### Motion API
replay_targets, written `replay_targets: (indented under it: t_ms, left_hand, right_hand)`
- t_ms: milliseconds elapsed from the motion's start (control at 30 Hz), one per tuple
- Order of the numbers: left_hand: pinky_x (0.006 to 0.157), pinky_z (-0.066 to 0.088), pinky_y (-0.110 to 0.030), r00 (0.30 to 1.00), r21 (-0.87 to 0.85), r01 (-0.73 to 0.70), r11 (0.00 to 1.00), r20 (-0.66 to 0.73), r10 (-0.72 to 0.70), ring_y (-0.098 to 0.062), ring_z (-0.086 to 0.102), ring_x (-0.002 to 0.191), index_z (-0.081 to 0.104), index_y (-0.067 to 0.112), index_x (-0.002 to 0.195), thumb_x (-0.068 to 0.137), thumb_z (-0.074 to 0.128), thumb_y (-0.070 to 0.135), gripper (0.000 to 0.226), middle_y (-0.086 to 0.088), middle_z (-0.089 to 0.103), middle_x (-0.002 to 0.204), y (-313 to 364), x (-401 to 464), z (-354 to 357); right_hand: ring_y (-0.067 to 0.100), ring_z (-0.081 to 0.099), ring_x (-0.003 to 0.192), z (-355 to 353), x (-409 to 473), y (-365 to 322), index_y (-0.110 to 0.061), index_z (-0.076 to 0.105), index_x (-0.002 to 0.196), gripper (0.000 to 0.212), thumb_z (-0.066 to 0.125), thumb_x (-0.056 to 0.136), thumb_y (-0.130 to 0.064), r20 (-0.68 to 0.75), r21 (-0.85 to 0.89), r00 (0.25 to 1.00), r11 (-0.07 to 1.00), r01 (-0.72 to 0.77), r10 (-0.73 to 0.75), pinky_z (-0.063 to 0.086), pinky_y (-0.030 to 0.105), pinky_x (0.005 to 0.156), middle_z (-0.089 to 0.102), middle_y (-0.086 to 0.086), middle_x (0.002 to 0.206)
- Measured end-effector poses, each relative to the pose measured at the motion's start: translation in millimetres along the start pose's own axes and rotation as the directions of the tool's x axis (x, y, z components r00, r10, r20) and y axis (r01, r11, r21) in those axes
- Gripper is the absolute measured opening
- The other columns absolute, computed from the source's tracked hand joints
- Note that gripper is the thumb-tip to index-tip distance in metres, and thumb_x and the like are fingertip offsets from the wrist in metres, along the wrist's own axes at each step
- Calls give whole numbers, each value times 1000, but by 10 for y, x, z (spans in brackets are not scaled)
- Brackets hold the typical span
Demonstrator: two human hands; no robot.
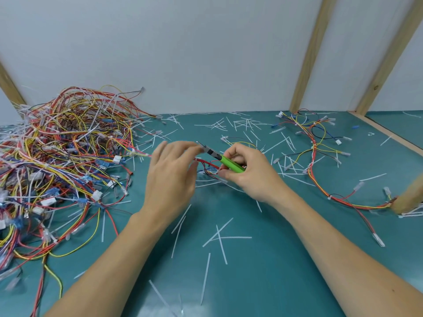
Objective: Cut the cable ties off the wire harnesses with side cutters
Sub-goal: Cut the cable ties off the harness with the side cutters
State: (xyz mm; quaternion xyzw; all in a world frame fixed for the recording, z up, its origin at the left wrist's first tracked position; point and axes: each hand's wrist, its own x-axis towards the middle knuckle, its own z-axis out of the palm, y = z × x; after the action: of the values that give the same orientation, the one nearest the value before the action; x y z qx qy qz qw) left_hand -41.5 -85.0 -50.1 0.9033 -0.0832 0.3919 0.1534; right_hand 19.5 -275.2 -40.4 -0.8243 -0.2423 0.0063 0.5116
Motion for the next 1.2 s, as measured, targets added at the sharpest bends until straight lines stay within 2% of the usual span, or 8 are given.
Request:
replay_targets:
  t_ms: [100,267,500,733,833,1000,1100,1200]
  left_hand:
    - [115,31,-41,991,-47,-42,998,128,48,-16,63,101,72,25,104,87,68,10,23,10,71,100,50,-19,45]
    - [92,42,-35,986,-200,28,979,169,7,-13,64,92,72,28,102,87,72,15,19,14,69,90,-3,-31,67]
    - [75,51,-42,979,-328,83,941,201,-16,-12,65,79,75,28,101,81,83,26,22,11,65,86,-79,-18,68]
    - [70,53,-41,978,-433,140,890,202,-55,-12,66,78,75,38,105,84,79,34,22,12,67,84,-112,-48,96]
    - [73,55,-41,971,-469,155,869,236,-46,-11,68,82,73,37,104,81,83,29,26,13,69,87,-113,-41,99]
    - [72,55,-41,974,-505,142,852,225,-29,-13,68,80,77,30,98,84,79,37,15,12,69,83,-104,-41,107]
    - [68,54,-42,974,-492,185,851,206,-93,-14,67,73,79,28,89,86,74,45,18,11,69,77,-88,-48,121]
    - [66,54,-37,958,-439,265,858,223,-182,-9,66,70,77,31,82,87,76,41,11,13,71,73,-66,-78,146]
  right_hand:
    - [25,71,81,29,-14,-18,-17,61,92,25,83,83,-9,29,52,1000,999,6,-8,57,45,87,78,-2,82]
    - [10,68,72,27,-3,-27,-15,59,91,27,80,84,0,100,193,995,981,-33,14,55,33,84,76,-5,79]
    - [15,73,85,10,-23,-45,-12,59,96,25,79,86,-2,149,190,989,981,-27,-2,54,34,93,79,1,87]
    - [19,70,83,16,-18,-48,-16,61,94,28,84,81,-7,83,160,996,987,23,-37,55,44,91,77,1,89]
    - [24,69,85,23,-15,-29,-21,62,93,30,87,78,-13,29,105,999,994,31,-34,57,47,89,74,-3,87]
    - [19,69,83,30,-5,4,-20,63,93,30,89,77,-21,-17,78,1000,997,20,-18,57,43,85,73,-4,85]
    - [15,70,80,58,-16,5,-21,63,92,30,89,77,-19,-11,75,1000,997,19,-18,57,35,82,75,-6,83]
    - [18,72,83,67,-7,5,-22,64,90,27,85,79,-9,-27,82,1000,997,9,-7,58,36,85,75,-5,84]
